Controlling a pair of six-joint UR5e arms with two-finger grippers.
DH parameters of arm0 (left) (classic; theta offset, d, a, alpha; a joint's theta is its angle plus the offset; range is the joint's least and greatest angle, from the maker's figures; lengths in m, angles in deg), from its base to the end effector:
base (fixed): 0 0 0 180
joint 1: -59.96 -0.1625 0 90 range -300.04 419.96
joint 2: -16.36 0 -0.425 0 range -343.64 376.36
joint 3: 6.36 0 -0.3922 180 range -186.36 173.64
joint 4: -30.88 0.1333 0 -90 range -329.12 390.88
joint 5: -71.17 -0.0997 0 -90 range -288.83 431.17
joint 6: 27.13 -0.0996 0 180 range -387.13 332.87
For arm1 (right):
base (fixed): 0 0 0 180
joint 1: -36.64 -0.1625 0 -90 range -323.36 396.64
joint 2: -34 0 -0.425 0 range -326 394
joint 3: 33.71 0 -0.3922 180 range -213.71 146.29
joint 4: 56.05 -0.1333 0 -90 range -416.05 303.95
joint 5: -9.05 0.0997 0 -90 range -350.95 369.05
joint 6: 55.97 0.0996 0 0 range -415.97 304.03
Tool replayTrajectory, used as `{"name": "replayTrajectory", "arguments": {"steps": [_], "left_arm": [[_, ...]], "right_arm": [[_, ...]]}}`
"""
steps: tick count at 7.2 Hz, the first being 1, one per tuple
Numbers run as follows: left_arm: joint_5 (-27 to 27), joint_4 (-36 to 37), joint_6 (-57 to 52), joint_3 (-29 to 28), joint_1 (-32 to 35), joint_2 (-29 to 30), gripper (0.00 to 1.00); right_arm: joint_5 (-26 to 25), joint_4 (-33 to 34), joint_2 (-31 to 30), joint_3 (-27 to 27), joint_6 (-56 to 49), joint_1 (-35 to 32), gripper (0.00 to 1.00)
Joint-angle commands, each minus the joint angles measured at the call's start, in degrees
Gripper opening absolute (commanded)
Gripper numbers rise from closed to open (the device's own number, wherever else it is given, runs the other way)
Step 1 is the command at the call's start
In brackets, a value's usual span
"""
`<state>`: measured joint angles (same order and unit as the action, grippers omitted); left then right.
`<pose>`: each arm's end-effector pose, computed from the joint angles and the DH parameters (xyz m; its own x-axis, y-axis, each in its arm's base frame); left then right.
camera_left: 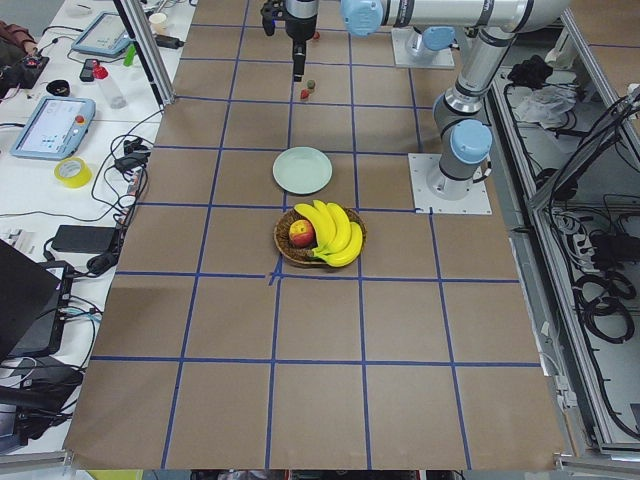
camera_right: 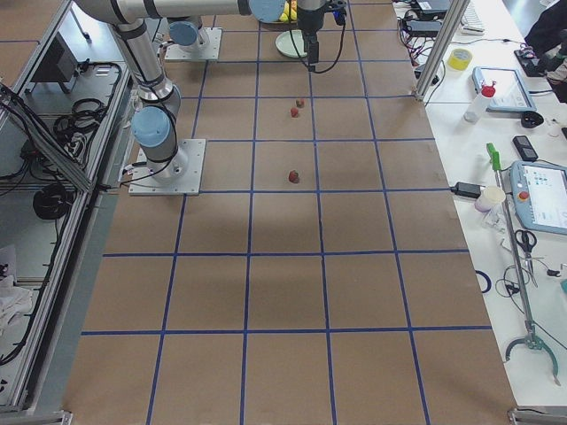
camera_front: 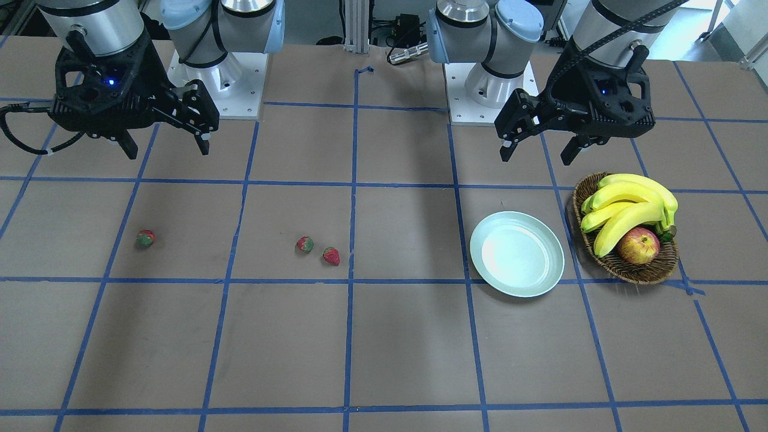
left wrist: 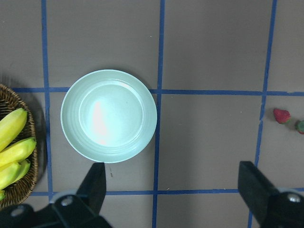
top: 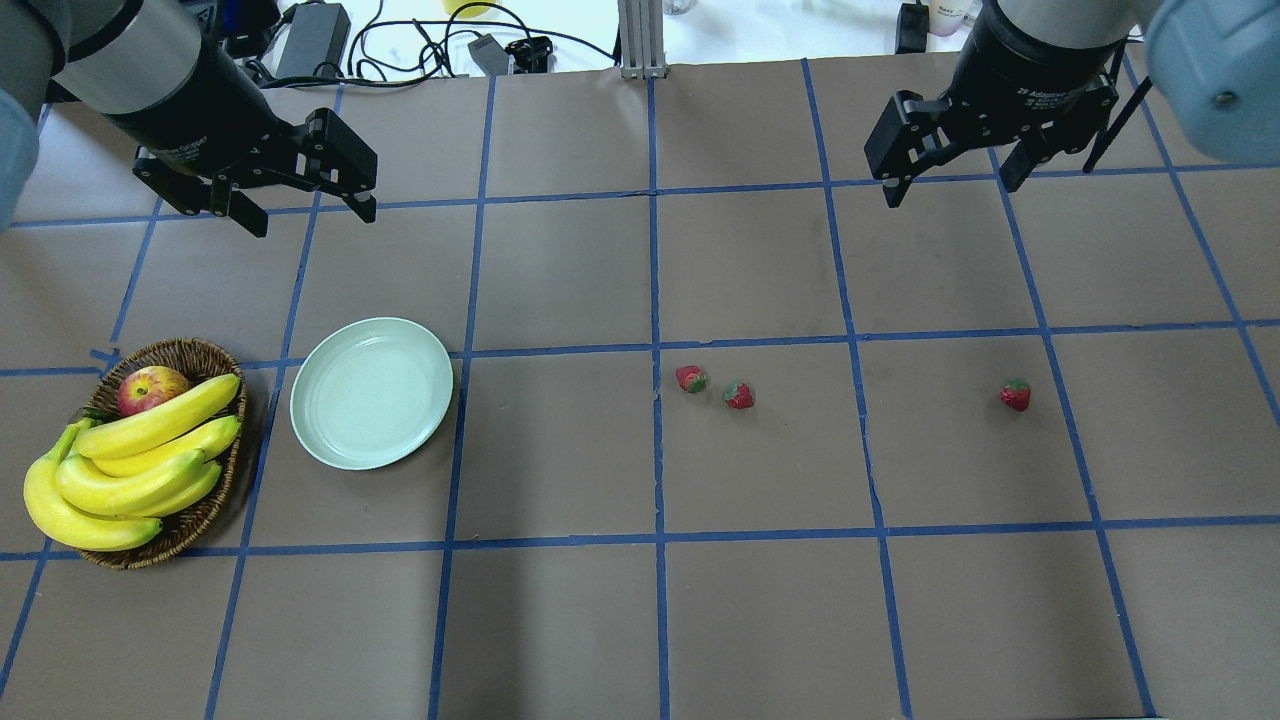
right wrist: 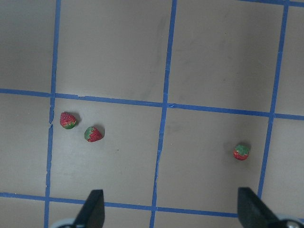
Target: Collect all strawberries into plate
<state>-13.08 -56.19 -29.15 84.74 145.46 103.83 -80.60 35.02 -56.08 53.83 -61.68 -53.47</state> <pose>-0.1052 -0.4900 0.5056 -0.9946 -0.0354 0.0972 -0.0432 0.9959 -0.0795 0.1349 -0.4967 0.5118 -0.9948 -0.1016 0.0002 -0.1014 0.9928 -0.0633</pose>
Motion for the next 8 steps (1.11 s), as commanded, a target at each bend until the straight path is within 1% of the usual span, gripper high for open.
{"name": "replayTrajectory", "arguments": {"steps": [1, 3, 8], "left_arm": [[-4.4, -3.0, -0.1, 0.2, -0.3, -0.1, 1.0], [-5.0, -4.7, -0.1, 0.7, -0.3, 0.0, 1.0], [-4.9, -4.3, -0.1, 0.7, -0.5, 0.0, 1.0]], "right_arm": [[0.0, -0.1, 0.0, 0.0, 0.0, 0.1, 1.0], [-0.1, -0.3, 0.0, 0.0, 0.0, 0.1, 1.0], [-0.1, -0.5, 0.0, 0.1, 0.0, 0.1, 1.0]]}}
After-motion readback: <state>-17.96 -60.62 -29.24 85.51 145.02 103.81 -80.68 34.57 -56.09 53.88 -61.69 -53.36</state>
